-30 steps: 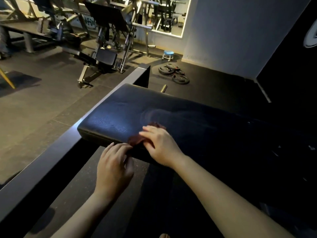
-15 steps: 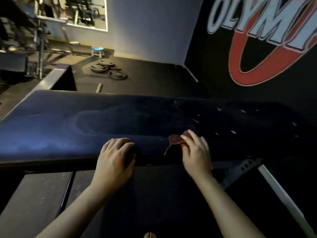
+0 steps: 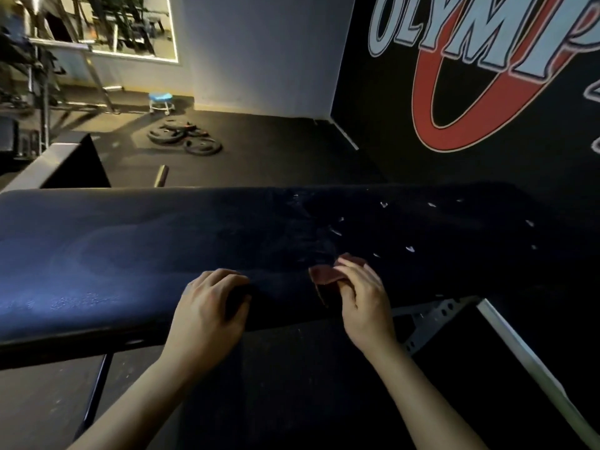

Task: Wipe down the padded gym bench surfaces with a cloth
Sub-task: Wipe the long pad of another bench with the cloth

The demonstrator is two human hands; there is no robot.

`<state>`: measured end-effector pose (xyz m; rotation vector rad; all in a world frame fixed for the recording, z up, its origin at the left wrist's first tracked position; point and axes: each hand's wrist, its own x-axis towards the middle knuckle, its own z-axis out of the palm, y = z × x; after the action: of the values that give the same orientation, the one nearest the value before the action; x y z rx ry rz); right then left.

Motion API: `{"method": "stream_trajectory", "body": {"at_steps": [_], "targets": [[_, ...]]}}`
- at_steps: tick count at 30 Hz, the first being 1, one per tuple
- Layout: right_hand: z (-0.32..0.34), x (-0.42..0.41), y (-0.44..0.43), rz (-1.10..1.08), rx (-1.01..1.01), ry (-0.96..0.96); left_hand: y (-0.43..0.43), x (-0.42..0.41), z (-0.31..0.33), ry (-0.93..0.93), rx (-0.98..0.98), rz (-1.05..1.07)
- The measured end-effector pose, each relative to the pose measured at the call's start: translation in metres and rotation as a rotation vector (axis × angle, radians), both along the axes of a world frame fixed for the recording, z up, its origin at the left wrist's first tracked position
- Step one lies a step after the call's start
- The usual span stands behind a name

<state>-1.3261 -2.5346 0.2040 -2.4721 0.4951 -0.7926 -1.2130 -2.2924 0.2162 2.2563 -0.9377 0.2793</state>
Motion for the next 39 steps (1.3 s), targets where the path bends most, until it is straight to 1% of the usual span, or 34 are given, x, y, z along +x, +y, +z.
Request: {"method": "stream_trajectory", "body": {"at_steps": [1,3,7,8,10,13,15,16,19,21,23,26,29,33,37,39], "targets": [[0.009,-0.001,-0.002,0.012,0.139,-0.051,-0.013,-0.005,0.007,0.028,-0.030,-0.022],[0.032,-0.003,-0.006,0.074,0.467,-0.143,-0.040,-0.014,0.023,0.168,-0.114,-0.058],[0.071,-0.006,-0.028,0.130,1.189,-0.217,-0.094,-0.028,0.047,0.589,-0.239,-0.136],[0.076,-0.008,-0.037,0.131,1.332,-0.218,-0.106,-0.030,0.051,0.679,-0.261,-0.146],[0.084,-0.013,-0.052,0.163,1.515,-0.181,-0.125,-0.037,0.060,0.827,-0.303,-0.148],[0.087,-0.018,-0.076,0.289,1.726,-0.147,-0.144,-0.047,0.066,0.987,-0.373,-0.133],[0.088,-0.021,-0.091,0.355,1.751,-0.119,-0.154,-0.054,0.064,1.041,-0.429,-0.099],[0.088,-0.022,-0.099,0.370,1.694,-0.081,-0.160,-0.056,0.063,1.050,-0.467,-0.058],[0.087,-0.027,-0.121,0.377,1.367,0.099,-0.173,-0.060,0.063,1.051,-0.620,0.102],[0.087,-0.032,-0.135,0.377,1.255,0.168,-0.178,-0.064,0.067,1.073,-0.729,0.152],[0.091,-0.034,-0.145,0.408,1.233,0.201,-0.181,-0.067,0.072,1.117,-0.792,0.152],[0.096,-0.035,-0.152,0.457,1.274,0.224,-0.181,-0.070,0.080,1.180,-0.875,0.097],[0.100,-0.032,-0.156,0.481,1.332,0.216,-0.175,-0.067,0.090,1.133,-0.866,0.012],[0.108,-0.028,-0.151,0.468,1.331,0.250,-0.165,-0.058,0.098,0.910,-0.704,-0.066],[0.109,-0.027,-0.142,0.460,1.367,0.308,-0.160,-0.042,0.112,0.781,-0.628,-0.016],[0.108,-0.029,-0.137,0.449,1.307,0.337,-0.157,-0.034,0.120,0.799,-0.635,-0.024]]}}
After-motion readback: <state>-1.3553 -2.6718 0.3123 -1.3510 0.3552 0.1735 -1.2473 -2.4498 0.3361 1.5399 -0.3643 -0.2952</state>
